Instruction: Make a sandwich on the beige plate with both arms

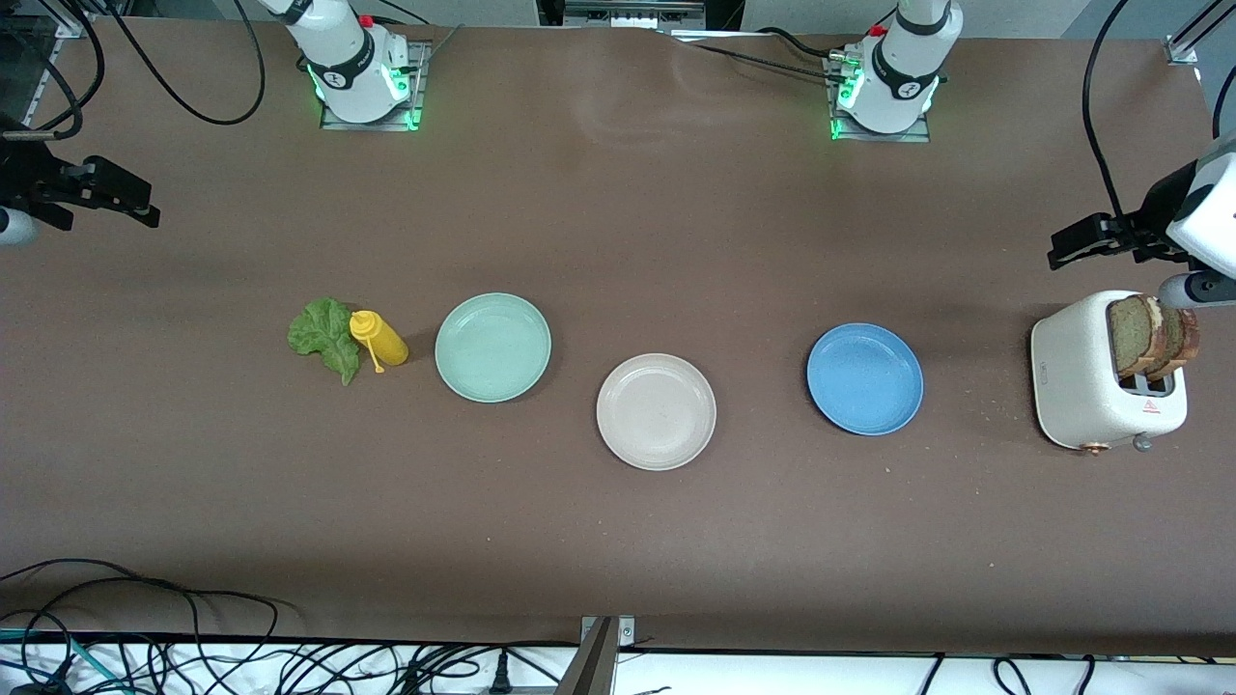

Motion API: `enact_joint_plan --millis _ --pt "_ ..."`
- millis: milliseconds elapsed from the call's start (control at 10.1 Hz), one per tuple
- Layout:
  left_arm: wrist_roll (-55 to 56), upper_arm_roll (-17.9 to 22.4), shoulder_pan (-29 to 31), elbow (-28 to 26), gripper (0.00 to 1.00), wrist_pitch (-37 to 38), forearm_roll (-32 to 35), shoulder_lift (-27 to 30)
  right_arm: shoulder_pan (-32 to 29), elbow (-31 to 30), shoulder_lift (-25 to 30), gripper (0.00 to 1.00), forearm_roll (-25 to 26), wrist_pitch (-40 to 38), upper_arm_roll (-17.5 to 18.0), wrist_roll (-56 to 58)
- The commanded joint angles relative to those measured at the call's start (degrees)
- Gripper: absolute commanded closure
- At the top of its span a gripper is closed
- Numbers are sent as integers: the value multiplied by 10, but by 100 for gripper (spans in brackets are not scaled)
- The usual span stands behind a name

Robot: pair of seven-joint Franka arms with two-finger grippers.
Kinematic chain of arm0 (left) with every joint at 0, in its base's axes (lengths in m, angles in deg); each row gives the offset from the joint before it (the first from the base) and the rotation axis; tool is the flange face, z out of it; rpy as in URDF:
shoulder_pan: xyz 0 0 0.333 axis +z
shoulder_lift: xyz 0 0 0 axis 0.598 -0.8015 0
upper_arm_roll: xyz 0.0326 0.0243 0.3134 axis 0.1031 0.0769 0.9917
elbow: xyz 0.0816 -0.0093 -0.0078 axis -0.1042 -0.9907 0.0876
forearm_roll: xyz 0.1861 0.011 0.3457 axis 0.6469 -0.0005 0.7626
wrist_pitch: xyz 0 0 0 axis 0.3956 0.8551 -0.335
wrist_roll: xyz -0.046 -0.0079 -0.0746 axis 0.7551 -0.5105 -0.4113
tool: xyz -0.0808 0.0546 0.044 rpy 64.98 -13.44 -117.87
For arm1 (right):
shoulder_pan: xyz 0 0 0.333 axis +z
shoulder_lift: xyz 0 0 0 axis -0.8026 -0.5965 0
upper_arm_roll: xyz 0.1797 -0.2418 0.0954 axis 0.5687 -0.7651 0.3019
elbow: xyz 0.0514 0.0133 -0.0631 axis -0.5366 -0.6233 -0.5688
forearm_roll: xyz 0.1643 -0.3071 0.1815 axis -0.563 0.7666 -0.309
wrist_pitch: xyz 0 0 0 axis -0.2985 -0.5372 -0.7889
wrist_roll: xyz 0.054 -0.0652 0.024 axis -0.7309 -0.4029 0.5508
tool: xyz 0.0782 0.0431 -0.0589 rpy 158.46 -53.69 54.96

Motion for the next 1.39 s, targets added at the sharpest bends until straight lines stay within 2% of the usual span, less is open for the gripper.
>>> enact_joint_plan --millis 0,694,892,1288 --pt "-13 2 -1 21 0 11 -5 -10 0 0 5 0 0 -5 1 -4" --pt "-13 2 -2 21 0 11 -5 -10 1 0 6 0 0 -6 1 -5" --pt "-14 3 6 21 0 10 -6 -31 0 0 6 0 0 -6 1 -5" --pt "-13 6 7 21 0 9 -5 -38 0 0 6 0 0 -6 1 -5"
